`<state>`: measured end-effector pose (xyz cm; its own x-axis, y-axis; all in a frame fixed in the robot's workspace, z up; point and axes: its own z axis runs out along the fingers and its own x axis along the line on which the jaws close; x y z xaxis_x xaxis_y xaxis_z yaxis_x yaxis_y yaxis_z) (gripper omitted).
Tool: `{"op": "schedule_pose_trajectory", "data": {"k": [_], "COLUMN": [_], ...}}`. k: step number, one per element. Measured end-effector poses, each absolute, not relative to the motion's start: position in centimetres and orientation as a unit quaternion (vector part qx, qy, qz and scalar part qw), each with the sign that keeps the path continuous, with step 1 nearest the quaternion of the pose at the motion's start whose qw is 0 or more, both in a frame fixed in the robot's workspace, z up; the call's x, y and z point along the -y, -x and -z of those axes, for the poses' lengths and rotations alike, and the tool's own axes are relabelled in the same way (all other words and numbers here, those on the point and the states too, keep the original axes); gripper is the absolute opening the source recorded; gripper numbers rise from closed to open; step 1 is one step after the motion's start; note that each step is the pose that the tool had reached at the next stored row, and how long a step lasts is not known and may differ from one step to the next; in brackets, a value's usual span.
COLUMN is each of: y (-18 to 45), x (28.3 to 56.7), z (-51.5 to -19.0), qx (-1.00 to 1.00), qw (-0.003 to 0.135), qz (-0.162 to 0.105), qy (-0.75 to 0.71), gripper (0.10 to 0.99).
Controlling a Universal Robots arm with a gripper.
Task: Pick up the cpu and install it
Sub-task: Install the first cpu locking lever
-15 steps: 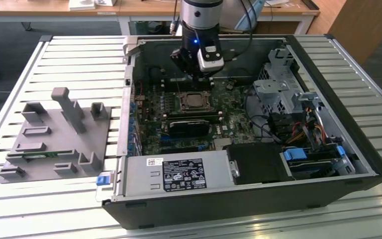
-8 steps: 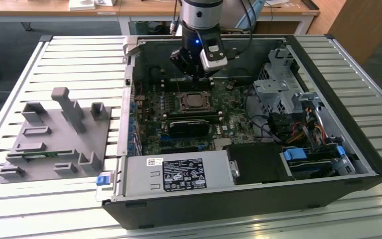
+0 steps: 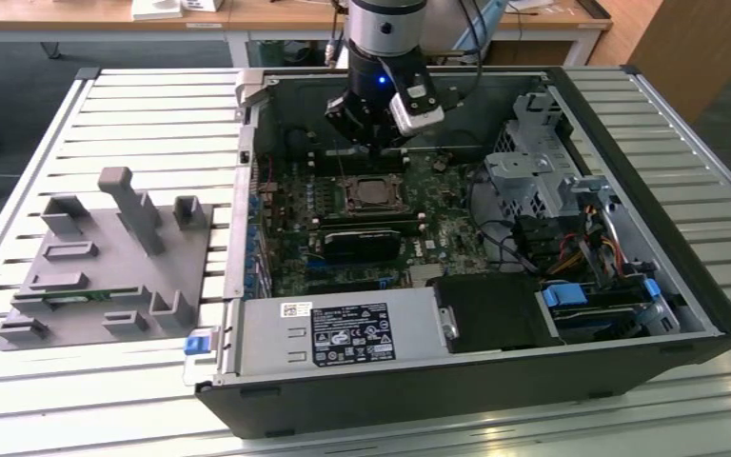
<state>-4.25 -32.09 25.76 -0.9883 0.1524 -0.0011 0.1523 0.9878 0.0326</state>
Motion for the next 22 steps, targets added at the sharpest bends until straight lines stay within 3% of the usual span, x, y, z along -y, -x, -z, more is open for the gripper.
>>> {"op": "schedule_pose_trajectory", "data": {"k": [22], "y": [8.4], "x": [31.9], "z": [-25.5], "qx": [-1.000], "qw": [0.002], "qz": [-0.016], "qy": [-0.021], "gripper": [0.106]}}
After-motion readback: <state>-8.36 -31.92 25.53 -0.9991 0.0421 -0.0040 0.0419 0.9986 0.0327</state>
